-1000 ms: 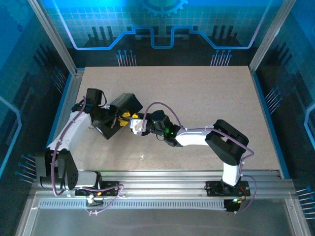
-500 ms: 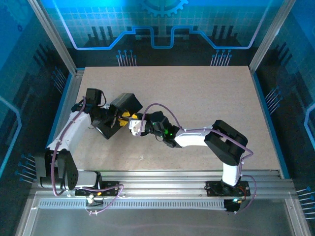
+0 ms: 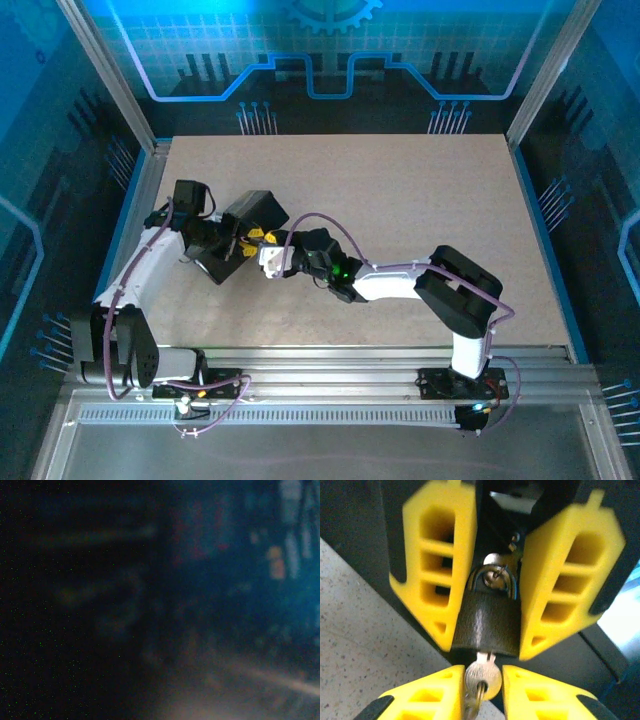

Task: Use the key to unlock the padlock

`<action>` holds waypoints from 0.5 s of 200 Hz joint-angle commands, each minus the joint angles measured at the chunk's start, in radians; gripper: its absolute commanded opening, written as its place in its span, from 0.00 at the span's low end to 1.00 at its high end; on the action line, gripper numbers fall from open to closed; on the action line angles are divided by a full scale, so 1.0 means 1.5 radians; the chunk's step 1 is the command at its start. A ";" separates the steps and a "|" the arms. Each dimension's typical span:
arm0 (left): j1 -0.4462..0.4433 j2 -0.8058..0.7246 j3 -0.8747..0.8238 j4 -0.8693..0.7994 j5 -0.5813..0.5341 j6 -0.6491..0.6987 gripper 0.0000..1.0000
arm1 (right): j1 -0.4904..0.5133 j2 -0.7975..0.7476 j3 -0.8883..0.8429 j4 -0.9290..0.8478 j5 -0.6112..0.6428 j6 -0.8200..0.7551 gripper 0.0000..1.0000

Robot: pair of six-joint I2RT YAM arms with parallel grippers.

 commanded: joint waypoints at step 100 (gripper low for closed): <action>0.003 -0.008 0.015 -0.039 0.068 -0.024 0.00 | 0.003 0.020 0.001 0.077 -0.006 -0.071 0.30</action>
